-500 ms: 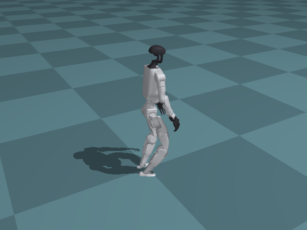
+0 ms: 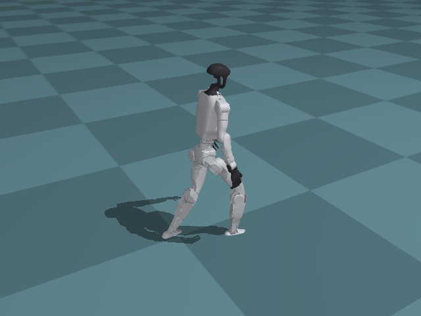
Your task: Walk
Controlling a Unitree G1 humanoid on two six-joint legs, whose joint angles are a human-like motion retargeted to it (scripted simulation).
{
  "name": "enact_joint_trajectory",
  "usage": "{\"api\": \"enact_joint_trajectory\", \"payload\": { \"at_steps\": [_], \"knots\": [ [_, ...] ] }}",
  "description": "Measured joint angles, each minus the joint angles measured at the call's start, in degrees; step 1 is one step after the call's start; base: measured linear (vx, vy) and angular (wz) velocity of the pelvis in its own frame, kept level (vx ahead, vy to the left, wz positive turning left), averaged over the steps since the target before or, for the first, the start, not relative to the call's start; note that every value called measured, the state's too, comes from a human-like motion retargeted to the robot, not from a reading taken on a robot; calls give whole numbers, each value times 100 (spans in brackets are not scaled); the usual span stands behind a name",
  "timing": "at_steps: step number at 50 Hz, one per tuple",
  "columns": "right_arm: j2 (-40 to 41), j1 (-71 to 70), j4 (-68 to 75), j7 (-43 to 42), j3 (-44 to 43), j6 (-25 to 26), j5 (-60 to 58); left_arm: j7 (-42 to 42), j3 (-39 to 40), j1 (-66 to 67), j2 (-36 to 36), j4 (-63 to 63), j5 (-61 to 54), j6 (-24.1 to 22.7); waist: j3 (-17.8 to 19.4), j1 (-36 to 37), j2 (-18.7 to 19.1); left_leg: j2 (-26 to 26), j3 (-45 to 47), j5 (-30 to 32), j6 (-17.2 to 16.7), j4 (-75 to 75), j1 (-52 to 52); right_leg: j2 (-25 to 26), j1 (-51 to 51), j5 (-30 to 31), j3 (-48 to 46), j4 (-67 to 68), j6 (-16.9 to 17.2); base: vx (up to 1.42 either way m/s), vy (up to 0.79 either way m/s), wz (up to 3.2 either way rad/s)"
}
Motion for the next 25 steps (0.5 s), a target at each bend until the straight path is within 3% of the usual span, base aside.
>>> {"api": "enact_joint_trajectory", "payload": {
  "at_steps": [4, 7, 10, 13, 17, 19, 25],
  "knots": [
    [-75, 76, -39, 10, 8, 10, -44, -78, 108, 243, -144, 74, -277, 47, 9, 124, 318, 375, -516, 450, -416, 1664, -257, 516, 510, -385, -48, 354, -458, 57, -20, -5],
    [-218, -2, -202, 33, 78, 8, -91, -195, 56, 352, -260, 40, -343, 56, 99, 246, 756, 1149, -569, 1266, -721, 3613, -892, 1108, 1171, -639, -305, -2, -817, 53, -19, 10],
    [-398, -159, -403, 7, 168, -9, -192, -280, -84, 407, -354, -145, -245, 38, 135, 477, 941, 1772, -383, 1488, -525, 5108, -1631, 1462, 1716, -926, -367, -324, -1007, 56, -18, 15],
    [-596, -439, -615, -31, 220, -23, -342, -291, -160, 374, -427, -396, -95, 26, 176, 786, 964, 1931, -269, 869, -226, 5757, -2439, 1671, 2308, -1077, -305, -834, -1014, 58, -14, 11],
    [-728, -836, -906, -118, 233, -78, -448, -191, -118, 391, -508, -686, -33, -35, 212, 1141, 808, 1637, 51, 145, -41, 5050, -3307, 1657, 2993, -1327, -97, -1339, -914, 60, -7, -4],
    [-722, -996, -1061, -168, 240, -128, -432, -137, -72, 411, -530, -749, -79, -65, 229, 1214, 665, 1380, 251, 81, -73, 4051, -3521, 1525, 3350, -1437, -12, -1583, -858, 60, -2, 2],
    [-593, -1212, -1411, -252, 222, -203, -414, -84, 128, 459, -557, -661, -173, -70, 11, 1152, 313, 480, 535, 1000, -469, -225, -3507, 1114, 3900, -1749, -96, -1864, -711, 58, 5, 36]
  ]
}}
